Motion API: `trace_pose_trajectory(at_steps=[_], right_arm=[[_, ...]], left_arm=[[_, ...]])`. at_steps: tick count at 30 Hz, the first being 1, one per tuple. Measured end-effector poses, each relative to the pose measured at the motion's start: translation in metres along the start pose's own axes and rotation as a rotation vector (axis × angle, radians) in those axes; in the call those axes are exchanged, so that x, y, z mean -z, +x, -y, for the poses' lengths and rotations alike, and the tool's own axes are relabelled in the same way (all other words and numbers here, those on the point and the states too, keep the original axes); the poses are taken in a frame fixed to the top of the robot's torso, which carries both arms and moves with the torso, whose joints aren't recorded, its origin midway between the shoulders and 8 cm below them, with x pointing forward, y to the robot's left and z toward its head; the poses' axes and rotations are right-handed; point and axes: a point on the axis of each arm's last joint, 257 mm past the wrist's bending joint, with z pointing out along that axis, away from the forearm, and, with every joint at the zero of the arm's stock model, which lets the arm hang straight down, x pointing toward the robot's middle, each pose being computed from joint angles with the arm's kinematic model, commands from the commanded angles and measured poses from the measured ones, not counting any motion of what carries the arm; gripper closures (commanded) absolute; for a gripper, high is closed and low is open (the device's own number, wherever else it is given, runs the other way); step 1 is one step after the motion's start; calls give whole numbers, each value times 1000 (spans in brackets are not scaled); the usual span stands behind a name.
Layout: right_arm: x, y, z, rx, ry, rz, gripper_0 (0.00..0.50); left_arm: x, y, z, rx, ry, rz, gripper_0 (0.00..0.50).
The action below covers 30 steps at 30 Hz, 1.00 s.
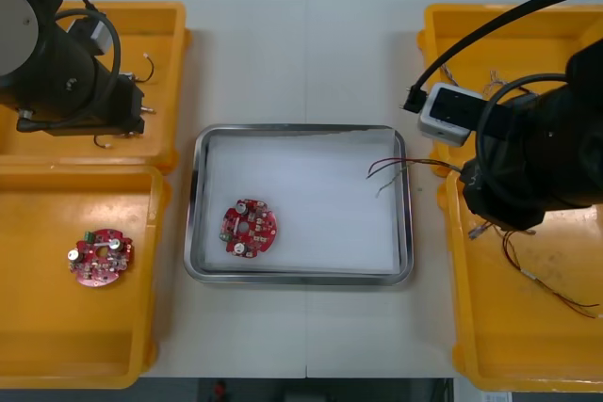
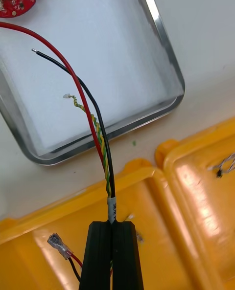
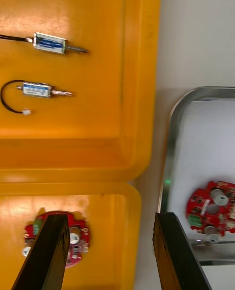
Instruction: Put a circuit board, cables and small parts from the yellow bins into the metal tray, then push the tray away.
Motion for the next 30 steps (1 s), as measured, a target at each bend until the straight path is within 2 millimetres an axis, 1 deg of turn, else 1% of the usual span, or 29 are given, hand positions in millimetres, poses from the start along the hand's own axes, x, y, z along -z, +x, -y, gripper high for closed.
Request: trace_pose_trajectory(at_steps=[3,6,9,16,20,23,25,27,30], right_arm=[[-12,-12,4,131,0,-4,500],[-26,-19,4,148,-4,-30,500],[-41,-32,1,167,-7,-33,500],[-73,-74,-19,205,-32,19,500],[-93,-89,-36,220,-61,30,500],[-109,-92,-47,251,-62,23,500],[-119,-91,-53,270,-61,11,500],[-131,-86,-59,279,-70,-8,500],[-148,-74,-67,279,-98,-57,500]], left_arm=[[-6,-6,-17,-64,-36,-13,0],[-11,-13,-28,-88,-55,-33,0],[-14,-19,-37,-49,-66,-56,0],[-23,-42,-52,36,-66,-50,0],[-30,-55,-61,81,-60,-21,0],[-37,-63,-67,107,-58,0,0],[-41,-68,-71,122,-58,16,0],[-46,-73,-75,137,-58,32,0],[-52,-80,-81,163,-52,47,0]])
